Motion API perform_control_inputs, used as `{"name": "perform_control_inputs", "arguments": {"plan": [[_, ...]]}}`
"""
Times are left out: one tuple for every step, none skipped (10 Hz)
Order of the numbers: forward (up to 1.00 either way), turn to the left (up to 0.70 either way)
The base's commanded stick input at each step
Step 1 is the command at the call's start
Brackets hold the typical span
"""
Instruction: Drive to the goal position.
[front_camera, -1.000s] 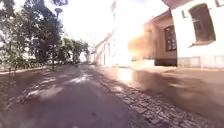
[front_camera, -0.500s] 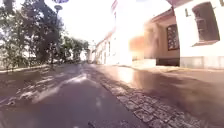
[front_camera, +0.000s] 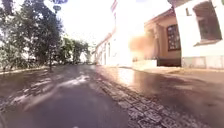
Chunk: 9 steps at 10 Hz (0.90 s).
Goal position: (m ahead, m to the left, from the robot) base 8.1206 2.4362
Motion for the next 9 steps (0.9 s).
{"name": "perform_control_inputs", "arguments": {"plan": [[0.50, 0.00], [0.50, 0.00], [0.50, 0.00], [0.50, 0.00], [0.50, 0.21], [0.50, 0.50], [0.50, 0.50], [0.50, 0.32], [0.50, 0.00]]}}
